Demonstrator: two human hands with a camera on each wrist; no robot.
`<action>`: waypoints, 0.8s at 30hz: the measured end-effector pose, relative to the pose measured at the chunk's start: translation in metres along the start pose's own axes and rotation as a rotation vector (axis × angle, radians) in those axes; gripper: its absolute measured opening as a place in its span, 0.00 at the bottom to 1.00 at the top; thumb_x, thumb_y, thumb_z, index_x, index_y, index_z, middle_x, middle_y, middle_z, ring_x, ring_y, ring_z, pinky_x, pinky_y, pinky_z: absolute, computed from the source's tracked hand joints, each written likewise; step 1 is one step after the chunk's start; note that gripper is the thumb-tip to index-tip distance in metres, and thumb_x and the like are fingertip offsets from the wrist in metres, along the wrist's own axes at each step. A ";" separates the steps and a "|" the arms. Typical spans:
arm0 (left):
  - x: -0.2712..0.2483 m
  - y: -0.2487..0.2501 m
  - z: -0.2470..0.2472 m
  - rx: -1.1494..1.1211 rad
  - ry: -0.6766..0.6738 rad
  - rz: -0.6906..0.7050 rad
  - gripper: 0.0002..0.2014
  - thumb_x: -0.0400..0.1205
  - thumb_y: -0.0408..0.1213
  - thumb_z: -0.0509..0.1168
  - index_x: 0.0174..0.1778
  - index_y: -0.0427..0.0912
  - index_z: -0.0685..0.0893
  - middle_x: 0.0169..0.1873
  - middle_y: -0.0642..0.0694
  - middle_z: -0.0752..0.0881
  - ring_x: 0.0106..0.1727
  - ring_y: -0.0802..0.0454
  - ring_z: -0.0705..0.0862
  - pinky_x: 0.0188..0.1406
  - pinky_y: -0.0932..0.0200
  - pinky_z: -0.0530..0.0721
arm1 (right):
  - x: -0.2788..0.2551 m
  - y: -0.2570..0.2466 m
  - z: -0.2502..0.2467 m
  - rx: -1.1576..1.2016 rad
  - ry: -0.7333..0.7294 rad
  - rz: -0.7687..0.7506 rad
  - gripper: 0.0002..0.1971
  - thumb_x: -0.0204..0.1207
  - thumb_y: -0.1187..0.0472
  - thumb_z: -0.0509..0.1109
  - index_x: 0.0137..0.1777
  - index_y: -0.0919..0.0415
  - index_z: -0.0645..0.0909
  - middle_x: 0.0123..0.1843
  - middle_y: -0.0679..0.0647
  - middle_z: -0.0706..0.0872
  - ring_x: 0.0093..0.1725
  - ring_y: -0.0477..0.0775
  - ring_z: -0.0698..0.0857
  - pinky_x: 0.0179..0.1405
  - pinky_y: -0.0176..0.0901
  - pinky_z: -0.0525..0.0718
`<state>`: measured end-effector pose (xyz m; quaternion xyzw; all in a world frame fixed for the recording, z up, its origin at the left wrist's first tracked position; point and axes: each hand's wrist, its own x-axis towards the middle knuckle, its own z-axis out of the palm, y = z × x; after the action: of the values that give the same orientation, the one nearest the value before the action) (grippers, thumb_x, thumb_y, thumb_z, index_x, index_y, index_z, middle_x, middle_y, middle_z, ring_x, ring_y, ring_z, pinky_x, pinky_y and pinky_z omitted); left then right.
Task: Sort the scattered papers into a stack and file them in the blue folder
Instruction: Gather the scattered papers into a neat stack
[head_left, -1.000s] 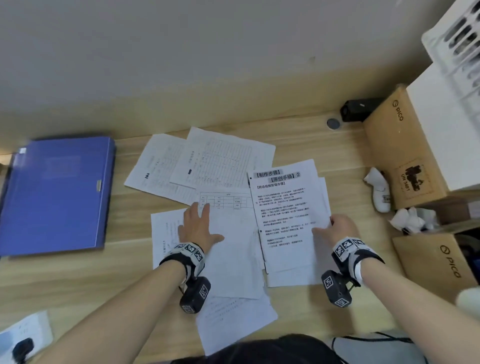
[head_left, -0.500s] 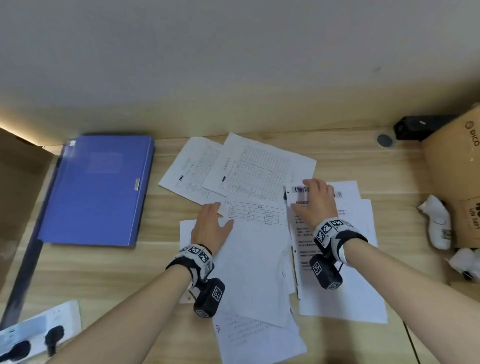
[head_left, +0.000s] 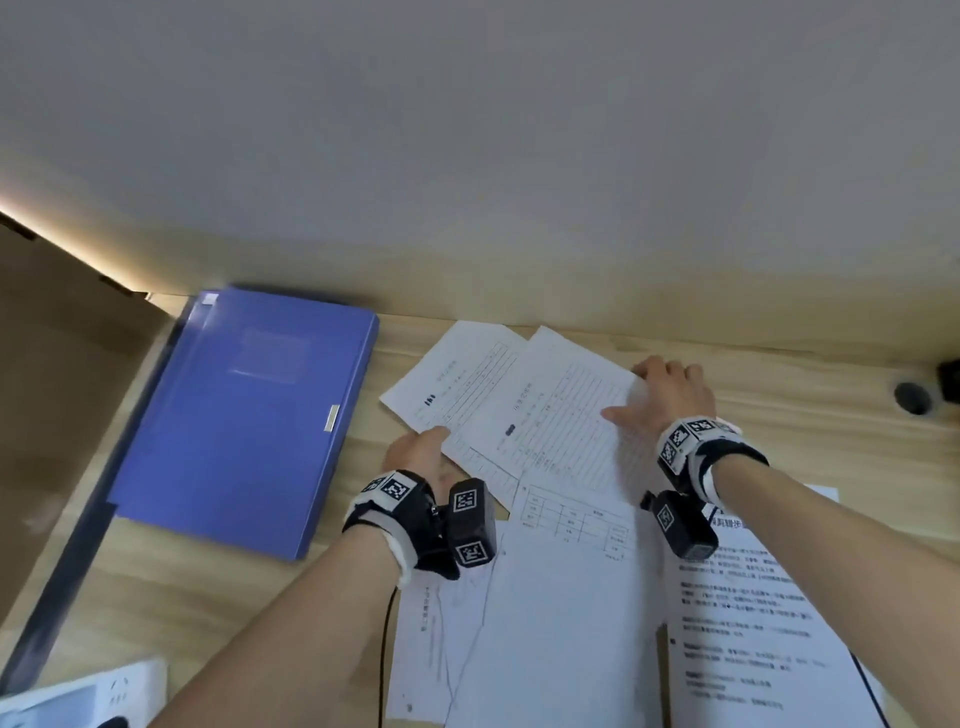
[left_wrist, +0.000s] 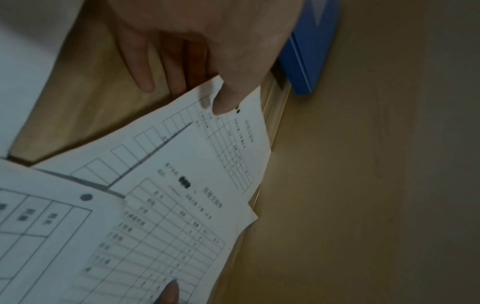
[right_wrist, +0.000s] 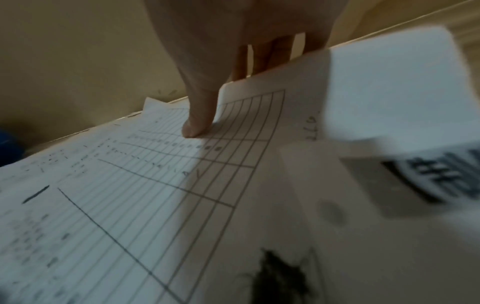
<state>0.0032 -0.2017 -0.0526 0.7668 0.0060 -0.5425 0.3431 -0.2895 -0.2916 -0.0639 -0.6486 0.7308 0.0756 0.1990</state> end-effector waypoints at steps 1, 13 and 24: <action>0.002 -0.001 0.002 -0.029 -0.024 -0.023 0.02 0.78 0.35 0.70 0.42 0.41 0.87 0.44 0.39 0.91 0.40 0.40 0.88 0.34 0.51 0.90 | 0.004 -0.003 0.002 0.009 -0.023 -0.011 0.34 0.66 0.33 0.72 0.67 0.52 0.74 0.63 0.55 0.81 0.65 0.60 0.75 0.61 0.56 0.78; -0.007 -0.008 0.011 -0.191 -0.044 -0.023 0.14 0.83 0.36 0.55 0.47 0.40 0.87 0.43 0.41 0.92 0.42 0.45 0.89 0.39 0.53 0.87 | 0.008 -0.082 0.024 0.541 0.078 -0.071 0.13 0.80 0.48 0.66 0.50 0.59 0.78 0.41 0.53 0.87 0.39 0.56 0.85 0.41 0.51 0.86; 0.000 -0.018 0.022 -0.087 0.055 0.122 0.09 0.77 0.42 0.73 0.51 0.44 0.89 0.47 0.49 0.92 0.49 0.44 0.91 0.57 0.43 0.89 | 0.012 -0.107 0.035 0.588 0.107 -0.103 0.11 0.79 0.47 0.66 0.48 0.55 0.78 0.43 0.53 0.85 0.46 0.58 0.84 0.47 0.58 0.86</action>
<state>-0.0221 -0.1994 -0.0659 0.7645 -0.0075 -0.4988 0.4082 -0.1793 -0.3052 -0.0843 -0.6025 0.6969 -0.1838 0.3430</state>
